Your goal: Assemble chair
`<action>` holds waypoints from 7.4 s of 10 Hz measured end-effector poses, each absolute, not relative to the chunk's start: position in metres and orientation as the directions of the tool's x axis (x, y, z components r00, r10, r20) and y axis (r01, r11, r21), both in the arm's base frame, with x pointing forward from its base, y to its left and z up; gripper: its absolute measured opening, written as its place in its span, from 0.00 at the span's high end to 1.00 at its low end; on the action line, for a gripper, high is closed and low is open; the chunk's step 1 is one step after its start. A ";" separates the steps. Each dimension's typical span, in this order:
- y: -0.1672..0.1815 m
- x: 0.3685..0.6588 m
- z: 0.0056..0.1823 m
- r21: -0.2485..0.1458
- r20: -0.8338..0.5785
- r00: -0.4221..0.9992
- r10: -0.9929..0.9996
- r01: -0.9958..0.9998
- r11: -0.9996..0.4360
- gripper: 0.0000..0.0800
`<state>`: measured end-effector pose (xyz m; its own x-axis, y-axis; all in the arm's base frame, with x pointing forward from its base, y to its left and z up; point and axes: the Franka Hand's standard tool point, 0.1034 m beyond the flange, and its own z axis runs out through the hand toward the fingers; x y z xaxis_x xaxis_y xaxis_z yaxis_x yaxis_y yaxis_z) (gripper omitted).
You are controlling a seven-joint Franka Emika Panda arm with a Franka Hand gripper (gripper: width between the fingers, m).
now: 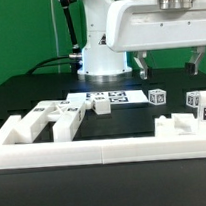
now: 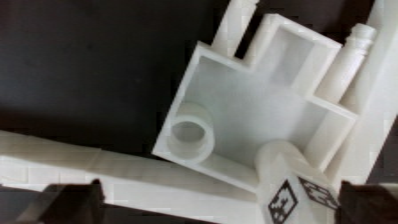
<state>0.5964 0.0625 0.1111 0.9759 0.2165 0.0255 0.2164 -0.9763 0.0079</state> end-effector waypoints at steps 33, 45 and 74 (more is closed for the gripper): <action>-0.044 0.428 0.026 -0.045 -0.771 0.632 0.081 0.073 -0.996 0.19; -0.032 0.426 0.014 -0.078 -0.758 0.638 0.135 0.117 -0.990 0.19; 0.003 0.552 0.101 -0.004 -0.253 0.967 -0.013 -0.014 -1.000 0.63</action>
Offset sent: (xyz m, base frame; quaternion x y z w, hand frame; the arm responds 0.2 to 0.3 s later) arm -0.0521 -0.0465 -0.0106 0.0256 -0.0111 -0.0158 0.9995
